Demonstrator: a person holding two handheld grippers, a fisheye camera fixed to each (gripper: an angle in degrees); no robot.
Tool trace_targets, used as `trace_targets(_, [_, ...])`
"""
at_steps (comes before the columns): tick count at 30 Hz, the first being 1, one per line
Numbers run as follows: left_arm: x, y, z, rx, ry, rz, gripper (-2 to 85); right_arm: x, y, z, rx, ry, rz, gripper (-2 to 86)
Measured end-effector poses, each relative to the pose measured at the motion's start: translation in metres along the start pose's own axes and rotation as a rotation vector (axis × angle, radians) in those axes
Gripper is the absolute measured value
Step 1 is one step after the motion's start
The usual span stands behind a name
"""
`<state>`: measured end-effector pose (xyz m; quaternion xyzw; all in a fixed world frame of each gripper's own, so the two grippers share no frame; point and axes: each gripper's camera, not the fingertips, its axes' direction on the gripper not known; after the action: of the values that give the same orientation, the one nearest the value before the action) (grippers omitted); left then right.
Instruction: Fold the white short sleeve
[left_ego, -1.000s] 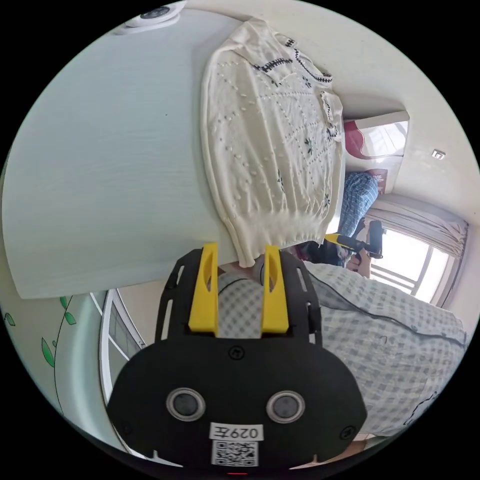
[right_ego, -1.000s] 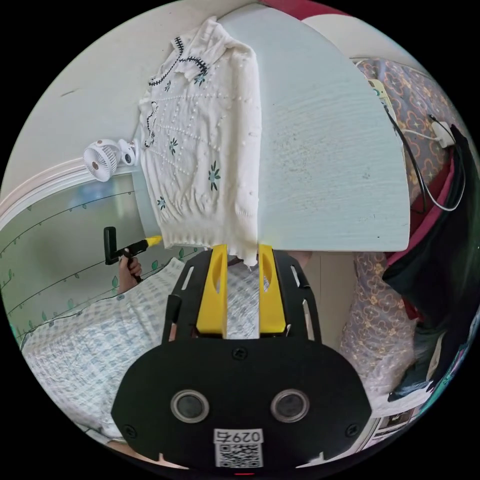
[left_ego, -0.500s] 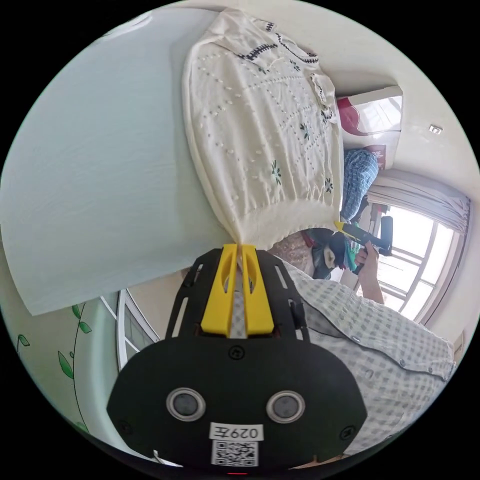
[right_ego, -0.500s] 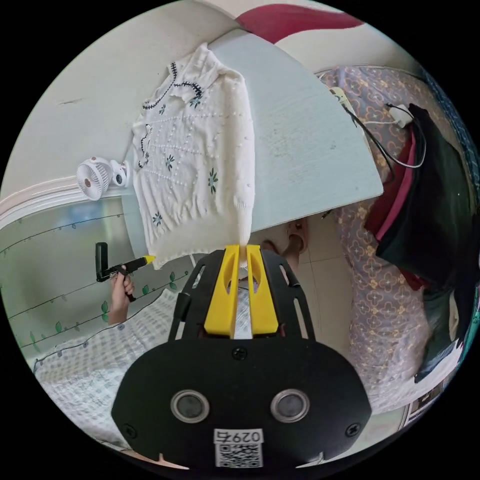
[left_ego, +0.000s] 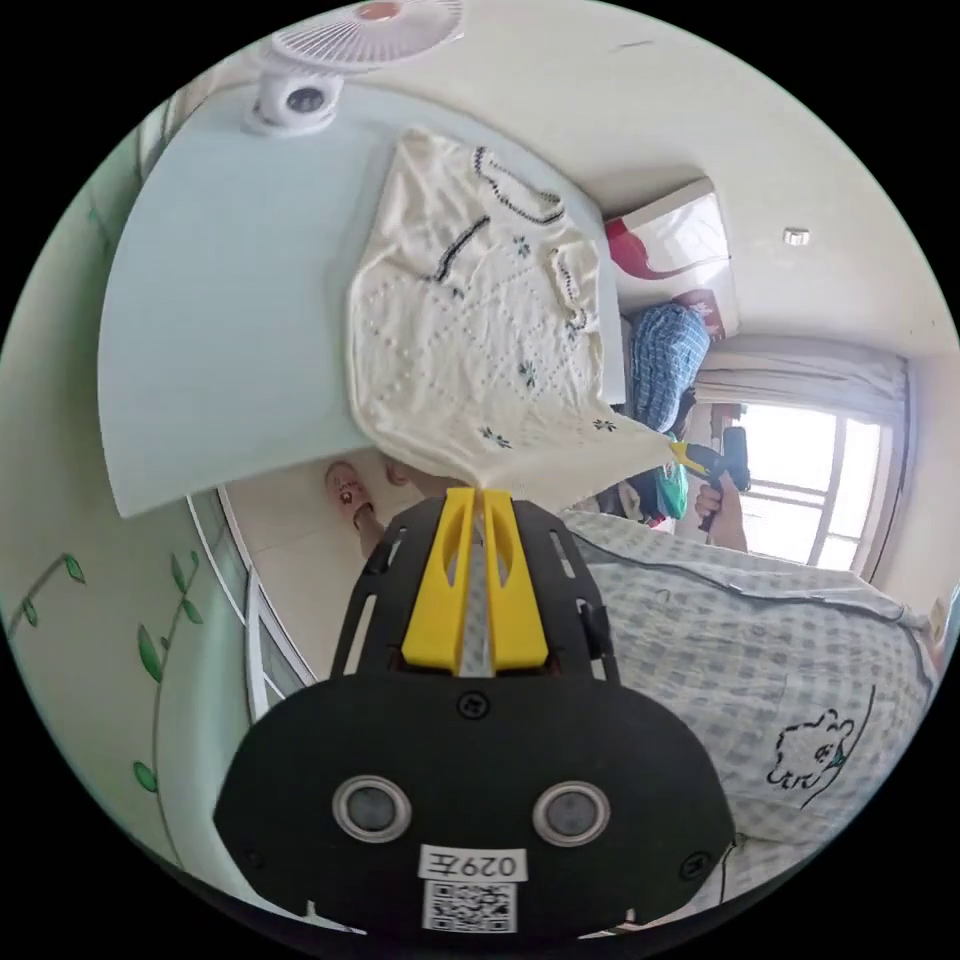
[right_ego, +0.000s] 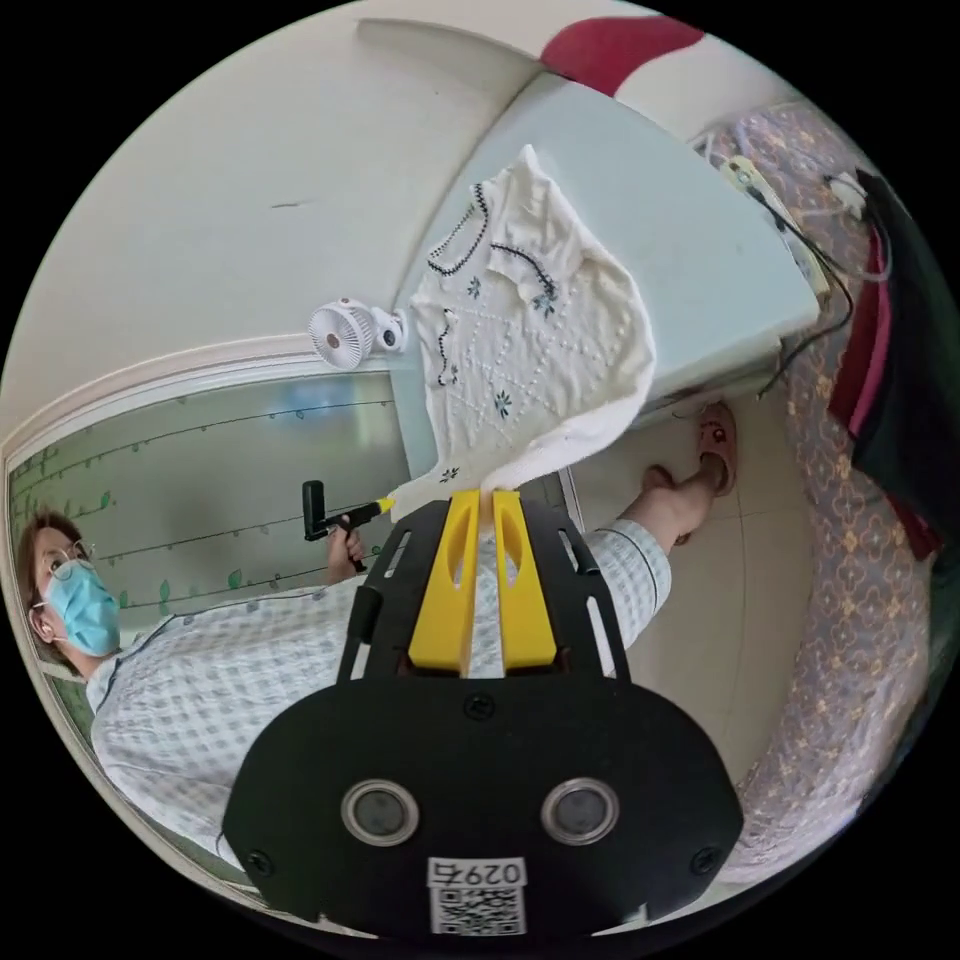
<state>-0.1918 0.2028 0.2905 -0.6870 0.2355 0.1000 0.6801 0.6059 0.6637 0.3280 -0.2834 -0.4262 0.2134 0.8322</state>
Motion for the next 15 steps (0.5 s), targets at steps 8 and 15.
trace_targets(8, [0.068, -0.179, -0.045, 0.088, -0.422, 0.148, 0.1, -0.051, -0.216, 0.024, -0.052, 0.272, -0.121, 0.9])
trace_targets(15, [0.069, -0.199, -0.036, 0.197, -0.498, -0.059, 8.8, -0.032, -0.303, 0.088, -0.125, 0.111, -0.132, 0.7])
